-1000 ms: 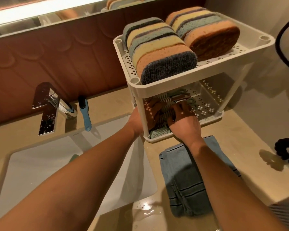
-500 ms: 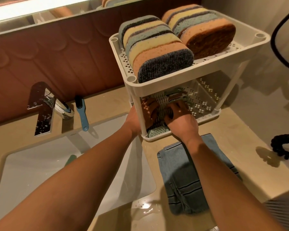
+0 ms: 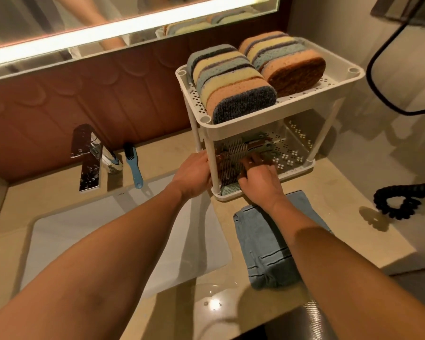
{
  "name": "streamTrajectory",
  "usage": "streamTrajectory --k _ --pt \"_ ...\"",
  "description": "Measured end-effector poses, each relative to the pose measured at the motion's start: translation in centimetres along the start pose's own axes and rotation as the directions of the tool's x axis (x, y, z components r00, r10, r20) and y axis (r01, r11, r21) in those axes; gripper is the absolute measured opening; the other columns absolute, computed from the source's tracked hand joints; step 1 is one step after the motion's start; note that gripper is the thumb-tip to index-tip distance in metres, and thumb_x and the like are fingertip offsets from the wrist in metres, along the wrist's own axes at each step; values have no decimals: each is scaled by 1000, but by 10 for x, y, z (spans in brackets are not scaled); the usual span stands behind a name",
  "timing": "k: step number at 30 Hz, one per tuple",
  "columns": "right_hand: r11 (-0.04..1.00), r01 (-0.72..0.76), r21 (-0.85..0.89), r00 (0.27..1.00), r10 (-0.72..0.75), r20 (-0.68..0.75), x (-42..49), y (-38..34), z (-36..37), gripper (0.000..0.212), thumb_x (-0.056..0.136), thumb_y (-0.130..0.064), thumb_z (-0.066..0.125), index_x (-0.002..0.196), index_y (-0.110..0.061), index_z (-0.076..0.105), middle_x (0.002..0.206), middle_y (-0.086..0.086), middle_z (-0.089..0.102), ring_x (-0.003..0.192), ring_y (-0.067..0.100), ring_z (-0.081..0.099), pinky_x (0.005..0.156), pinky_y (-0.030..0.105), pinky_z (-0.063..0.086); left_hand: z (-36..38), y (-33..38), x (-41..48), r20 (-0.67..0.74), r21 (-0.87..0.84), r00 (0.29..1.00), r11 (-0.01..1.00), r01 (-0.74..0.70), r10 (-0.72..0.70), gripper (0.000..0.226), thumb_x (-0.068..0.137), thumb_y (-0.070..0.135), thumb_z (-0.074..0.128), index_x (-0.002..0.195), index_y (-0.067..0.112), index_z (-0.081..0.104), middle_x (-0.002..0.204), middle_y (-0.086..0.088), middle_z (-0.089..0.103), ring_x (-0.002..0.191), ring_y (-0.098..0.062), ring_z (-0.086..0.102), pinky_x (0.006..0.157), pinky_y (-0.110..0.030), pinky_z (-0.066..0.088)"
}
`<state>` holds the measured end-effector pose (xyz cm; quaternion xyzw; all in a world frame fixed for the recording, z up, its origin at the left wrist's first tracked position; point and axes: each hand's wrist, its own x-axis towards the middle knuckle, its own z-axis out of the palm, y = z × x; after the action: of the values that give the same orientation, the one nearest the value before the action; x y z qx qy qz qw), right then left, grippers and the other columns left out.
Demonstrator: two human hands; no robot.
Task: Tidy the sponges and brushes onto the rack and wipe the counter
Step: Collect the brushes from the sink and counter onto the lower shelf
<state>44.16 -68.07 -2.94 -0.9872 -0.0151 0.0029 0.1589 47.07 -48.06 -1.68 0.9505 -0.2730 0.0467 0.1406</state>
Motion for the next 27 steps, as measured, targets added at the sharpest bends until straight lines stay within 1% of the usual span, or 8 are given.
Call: streamTrajectory --k 2,4,7,14,17,20,24,27 --pt "996 62 -64 998 -63 -13 -16 -14 -3 27 96 -31 45 92 -15 67 96 10 67 93 28 56 95 42 41 -4 -8 -23 2 101 999 994 -38 38 30 103 35 49 131 26 55 136 -4 58 118 -22 52 101 -37 45" --pt "989 131 -70 985 -138 -105 -31 -22 -3 28 98 -29 44 102 -16 69 100 8 66 96 25 55 95 40 39 -11 -9 -45 31 174 999 985 -14 8 46 104 35 45 150 27 41 157 -1 41 139 -23 39 112 -41 37" --pt "977 203 -64 965 -211 -154 -55 -32 -4 27 97 -26 47 115 -16 65 110 5 61 105 24 52 96 39 39 -22 -2 -81 84 232 994 972 42 -63 49 106 38 39 154 27 36 165 0 29 150 -25 28 121 -44 26" --pt "944 317 -95 932 -328 -153 -98 -62 -11 30 94 -24 52 122 -17 63 118 2 59 107 23 52 97 40 43 -44 10 -151 74 250 985 959 132 -155 49 106 38 38 153 24 38 165 -2 29 151 -27 24 122 -44 19" --pt "925 366 -100 913 -378 -155 -115 -81 -9 32 95 -24 53 125 -18 63 121 2 60 114 22 52 100 40 42 -47 15 -179 58 243 978 953 180 -200 50 107 37 37 155 23 36 166 -2 25 153 -26 21 122 -44 17" --pt "904 416 -98 897 -425 -119 -128 -104 -4 33 95 -24 53 127 -19 62 124 1 60 119 23 52 103 40 38 -49 17 -209 42 258 974 944 206 -224 50 107 37 37 155 22 37 166 -2 27 152 -26 23 122 -43 17" --pt "854 509 -108 852 -518 -79 -141 -135 8 34 94 -23 53 127 -19 62 124 3 60 114 25 54 101 39 36 -49 14 -248 49 292 973 935 200 -224 48 106 36 43 151 19 44 162 -5 35 149 -28 30 119 -44 22" --pt "825 558 -85 824 -563 -61 -151 -156 20 35 94 -22 53 127 -17 62 124 4 61 113 26 54 99 38 38 -49 6 -276 38 294 958 919 261 -285 47 105 36 45 149 18 47 159 -5 40 147 -28 35 117 -44 25"
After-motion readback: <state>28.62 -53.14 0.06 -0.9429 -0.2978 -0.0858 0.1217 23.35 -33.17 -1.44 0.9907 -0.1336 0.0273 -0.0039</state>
